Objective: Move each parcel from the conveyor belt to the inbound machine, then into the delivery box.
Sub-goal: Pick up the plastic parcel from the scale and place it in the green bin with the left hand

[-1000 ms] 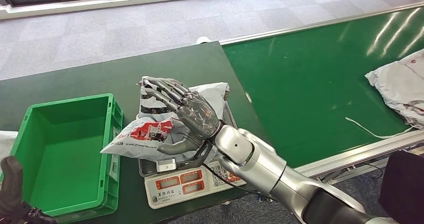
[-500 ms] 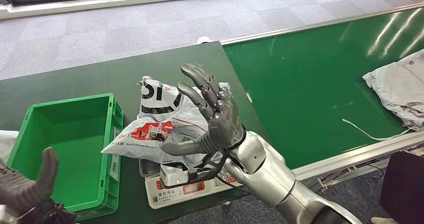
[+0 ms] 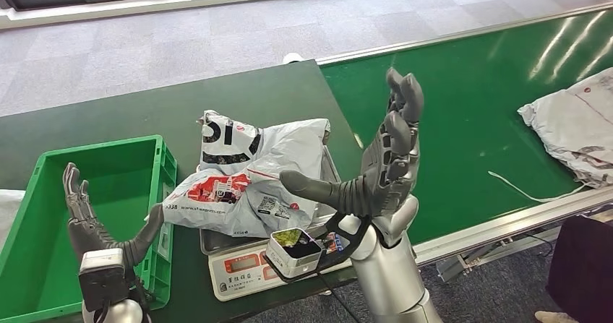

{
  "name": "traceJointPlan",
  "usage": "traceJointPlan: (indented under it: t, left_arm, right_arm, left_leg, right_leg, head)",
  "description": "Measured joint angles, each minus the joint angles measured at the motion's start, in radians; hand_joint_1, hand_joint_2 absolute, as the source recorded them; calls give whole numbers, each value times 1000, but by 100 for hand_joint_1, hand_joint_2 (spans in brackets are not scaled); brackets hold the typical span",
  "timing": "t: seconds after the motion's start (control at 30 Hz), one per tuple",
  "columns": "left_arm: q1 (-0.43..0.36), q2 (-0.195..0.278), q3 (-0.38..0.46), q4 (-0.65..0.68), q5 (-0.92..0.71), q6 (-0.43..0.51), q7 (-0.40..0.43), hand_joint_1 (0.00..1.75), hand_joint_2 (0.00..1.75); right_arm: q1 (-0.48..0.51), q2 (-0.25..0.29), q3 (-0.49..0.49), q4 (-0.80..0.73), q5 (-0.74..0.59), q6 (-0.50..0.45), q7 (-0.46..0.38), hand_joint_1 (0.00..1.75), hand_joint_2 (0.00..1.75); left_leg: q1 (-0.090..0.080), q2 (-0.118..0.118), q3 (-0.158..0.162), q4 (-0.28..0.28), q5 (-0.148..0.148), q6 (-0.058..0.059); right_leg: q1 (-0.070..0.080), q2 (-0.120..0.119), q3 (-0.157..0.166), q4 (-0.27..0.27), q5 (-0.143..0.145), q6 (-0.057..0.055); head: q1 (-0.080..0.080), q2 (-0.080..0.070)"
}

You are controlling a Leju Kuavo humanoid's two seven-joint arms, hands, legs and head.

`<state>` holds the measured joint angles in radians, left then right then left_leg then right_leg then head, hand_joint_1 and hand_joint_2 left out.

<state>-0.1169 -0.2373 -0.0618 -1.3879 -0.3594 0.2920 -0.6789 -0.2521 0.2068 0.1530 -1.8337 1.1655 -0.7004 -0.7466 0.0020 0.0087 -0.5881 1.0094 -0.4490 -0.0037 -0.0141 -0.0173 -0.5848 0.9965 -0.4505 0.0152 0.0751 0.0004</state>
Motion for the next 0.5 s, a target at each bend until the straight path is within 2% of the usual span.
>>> traceJointPlan:
  t: [0.13,0.17,0.3,0.5]
  left_arm:
    - [-31,4,-29,92,-34,-1,18,0,175]
    - [-45,4,-39,115,-66,-9,31,0,175]
    - [-126,-2,-106,237,-216,-61,70,0,175]
    - [-240,-28,-226,442,-319,-97,77,0,175]
  right_arm:
    - [37,96,-98,-61,-33,0,50,0,175]
    - [40,106,-105,-73,-60,0,51,0,175]
    - [38,122,-117,-104,-158,0,52,0,175]
    - [33,130,-132,-106,-168,1,51,0,175]
  left_leg:
    - [0,1,0,0,0,0]
    - [0,1,0,0,0,0]
    - [-1,0,0,0,1,1]
    - [-2,3,0,0,1,1]
  right_leg:
    - [0,2,-1,0,1,0]
    - [0,1,-1,0,1,0]
    - [-1,0,0,0,2,0]
    - [-1,2,-1,0,3,1]
  head:
    - [0,0]
    - [0,0]
    - [0,0]
    - [0,0]
